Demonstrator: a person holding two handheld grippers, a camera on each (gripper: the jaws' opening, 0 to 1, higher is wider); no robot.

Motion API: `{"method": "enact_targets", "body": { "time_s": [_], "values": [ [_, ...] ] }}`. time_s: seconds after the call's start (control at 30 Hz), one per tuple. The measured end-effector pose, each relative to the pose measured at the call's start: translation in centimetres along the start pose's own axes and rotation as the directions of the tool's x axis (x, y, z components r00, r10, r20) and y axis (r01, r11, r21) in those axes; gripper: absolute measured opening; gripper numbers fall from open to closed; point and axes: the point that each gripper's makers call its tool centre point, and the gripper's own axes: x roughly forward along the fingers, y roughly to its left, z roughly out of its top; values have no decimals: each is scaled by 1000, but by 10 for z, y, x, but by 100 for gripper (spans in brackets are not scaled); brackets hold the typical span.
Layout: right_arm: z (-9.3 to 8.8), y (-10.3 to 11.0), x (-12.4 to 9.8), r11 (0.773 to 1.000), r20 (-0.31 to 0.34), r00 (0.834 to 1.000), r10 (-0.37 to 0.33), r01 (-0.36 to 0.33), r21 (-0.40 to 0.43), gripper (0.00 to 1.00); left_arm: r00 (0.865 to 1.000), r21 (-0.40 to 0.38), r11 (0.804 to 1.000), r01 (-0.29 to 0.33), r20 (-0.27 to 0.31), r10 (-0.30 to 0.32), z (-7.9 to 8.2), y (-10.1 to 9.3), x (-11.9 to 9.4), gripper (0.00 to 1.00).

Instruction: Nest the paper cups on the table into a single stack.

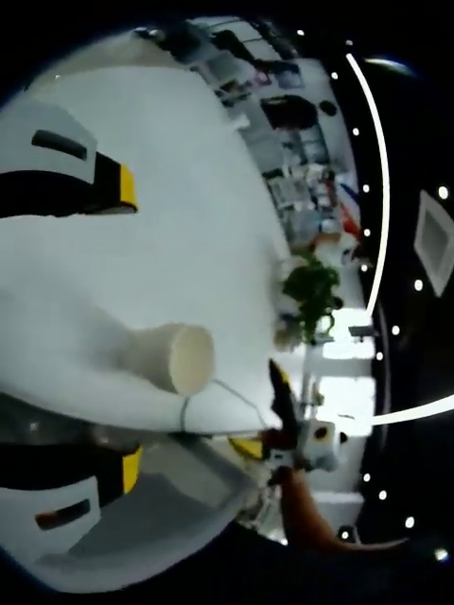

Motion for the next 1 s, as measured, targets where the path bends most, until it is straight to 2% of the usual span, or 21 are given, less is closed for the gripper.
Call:
{"method": "enact_targets", "body": {
  "time_s": [0.07, 0.3, 0.53, 0.6, 0.7, 0.93, 1.0],
  "values": [
    [-5, 5, 4, 1000, -16, 1000, 15, -16, -13, 100, 1000, 29, 1000, 1, -23, 0, -7, -1, 3, 100],
    [-11, 20, 20, 997, -48, 997, 62, -64, -42, 100, 1000, 21, 1000, -5, -26, 6, -9, -3, 14, 100],
    [-18, 32, 41, 992, -83, 990, 116, -120, -43, 98, 998, 31, 999, 18, -69, -16, -20, -7, 30, 97],
    [-21, 37, 45, 989, -99, 986, 136, -141, -43, 95, 997, 26, 999, 22, -74, -20, -21, -8, 33, 90],
    [-25, 42, 51, 986, -113, 981, 157, -162, -35, 92, 996, 17, 999, 44, -78, -43, -22, -13, 39, 92],
    [-35, 53, 65, 978, -158, 968, 197, -206, -41, 85, 992, 29, 997, 72, -107, -69, -29, -17, 51, 84],
    [-37, 55, 67, 976, -169, 965, 203, -214, -48, 83, 990, 60, 994, 95, -108, -88, -28, -22, 54, 79]
  ]
}}
